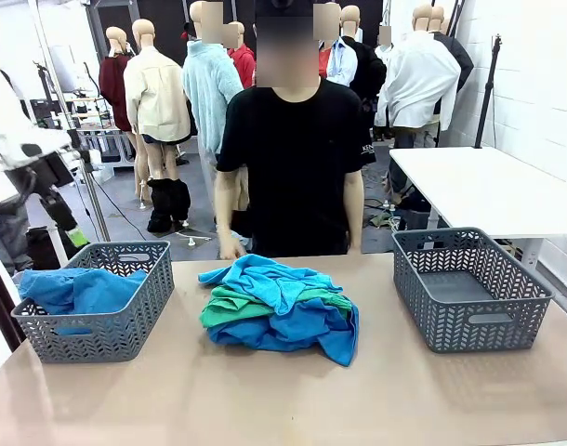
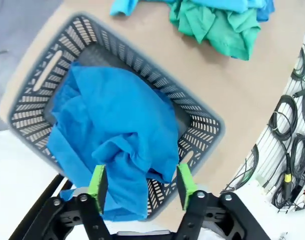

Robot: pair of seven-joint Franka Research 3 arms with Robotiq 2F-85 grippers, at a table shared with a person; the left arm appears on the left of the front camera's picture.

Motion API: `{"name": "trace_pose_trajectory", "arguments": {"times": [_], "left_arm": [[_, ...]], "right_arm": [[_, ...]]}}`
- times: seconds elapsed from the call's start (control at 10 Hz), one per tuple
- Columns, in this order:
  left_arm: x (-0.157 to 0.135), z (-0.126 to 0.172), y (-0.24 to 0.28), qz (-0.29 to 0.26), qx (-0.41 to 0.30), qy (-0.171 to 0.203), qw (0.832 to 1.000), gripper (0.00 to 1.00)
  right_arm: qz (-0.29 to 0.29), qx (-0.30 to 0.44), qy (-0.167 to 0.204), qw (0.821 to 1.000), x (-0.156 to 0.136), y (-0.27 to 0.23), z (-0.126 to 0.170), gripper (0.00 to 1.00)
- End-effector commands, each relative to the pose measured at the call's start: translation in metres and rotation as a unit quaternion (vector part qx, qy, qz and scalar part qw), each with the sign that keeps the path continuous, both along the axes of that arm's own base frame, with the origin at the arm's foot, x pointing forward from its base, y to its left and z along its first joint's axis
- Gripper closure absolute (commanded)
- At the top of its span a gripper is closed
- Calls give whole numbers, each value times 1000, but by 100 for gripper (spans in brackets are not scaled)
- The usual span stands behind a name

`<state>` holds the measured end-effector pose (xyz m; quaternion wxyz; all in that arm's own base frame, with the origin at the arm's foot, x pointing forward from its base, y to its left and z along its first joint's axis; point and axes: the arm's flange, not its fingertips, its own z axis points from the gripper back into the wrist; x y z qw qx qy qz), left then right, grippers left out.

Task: Sort the tops and bottoms.
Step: Sort the clothes according to human instructions, then lift clothes from the center of the table with your right hand.

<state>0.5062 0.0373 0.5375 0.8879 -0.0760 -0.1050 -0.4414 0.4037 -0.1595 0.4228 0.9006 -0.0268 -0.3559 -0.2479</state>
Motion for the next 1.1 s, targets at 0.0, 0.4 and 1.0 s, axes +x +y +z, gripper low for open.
{"name": "trace_pose_trajectory", "arguments": {"times": [0.0,0.4,1.0], "left_arm": [[-25,27,16,15,-23,-60,998,0],[-53,68,34,29,-55,-129,990,0],[-48,74,36,45,-38,-106,993,0]], "right_arm": [[1,-3,2,1000,-1,2,1,0],[1,-3,2,1000,-1,2,1,0],[1,-3,2,1000,-1,2,1,0]]}}
